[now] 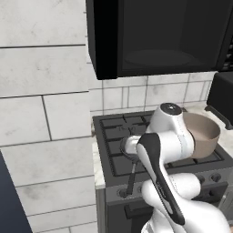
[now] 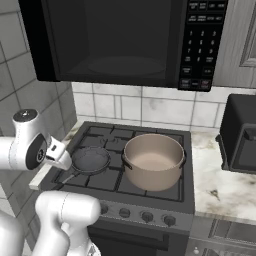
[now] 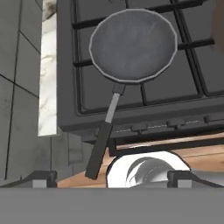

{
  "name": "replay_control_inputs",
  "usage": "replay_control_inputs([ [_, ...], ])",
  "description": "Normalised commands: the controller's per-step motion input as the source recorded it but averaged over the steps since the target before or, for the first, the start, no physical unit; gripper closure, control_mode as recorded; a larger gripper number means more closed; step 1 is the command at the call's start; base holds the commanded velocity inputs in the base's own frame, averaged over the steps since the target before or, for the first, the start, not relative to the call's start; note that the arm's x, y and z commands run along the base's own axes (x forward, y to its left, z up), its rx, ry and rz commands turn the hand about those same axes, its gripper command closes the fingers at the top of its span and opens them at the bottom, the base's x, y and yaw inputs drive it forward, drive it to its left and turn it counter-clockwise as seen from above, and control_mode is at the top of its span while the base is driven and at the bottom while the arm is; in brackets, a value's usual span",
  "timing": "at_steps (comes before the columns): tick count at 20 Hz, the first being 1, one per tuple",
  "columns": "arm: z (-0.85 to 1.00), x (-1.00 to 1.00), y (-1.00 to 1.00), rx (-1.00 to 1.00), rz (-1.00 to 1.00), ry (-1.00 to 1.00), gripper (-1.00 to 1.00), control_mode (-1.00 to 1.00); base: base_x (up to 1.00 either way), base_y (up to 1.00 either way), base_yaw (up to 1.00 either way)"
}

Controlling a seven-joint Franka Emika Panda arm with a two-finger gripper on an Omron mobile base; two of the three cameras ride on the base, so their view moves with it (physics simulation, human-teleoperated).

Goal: Move the pot and pan from the stove into the sink.

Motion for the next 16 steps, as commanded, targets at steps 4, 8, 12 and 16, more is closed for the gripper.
replay_control_inputs([
  [4, -0.43, 0.03, 0.18, 0.00, -0.02, 0.07, -1.00, -1.00, 0.00, 0.00, 0.00],
  [8, -0.44, 0.06, 0.12, -0.01, 0.00, 0.04, -1.00, -1.00, 0.00, 0.00, 0.00],
  [12, -0.55, 0.01, 0.01, 0.00, -0.01, 0.03, -1.00, -1.00, 0.00, 0.00, 0.00],
  [16, -0.55, 0.00, 0.00, 0.00, -0.02, 0.00, -1.00, -1.00, 0.00, 0.00, 0.00],
])
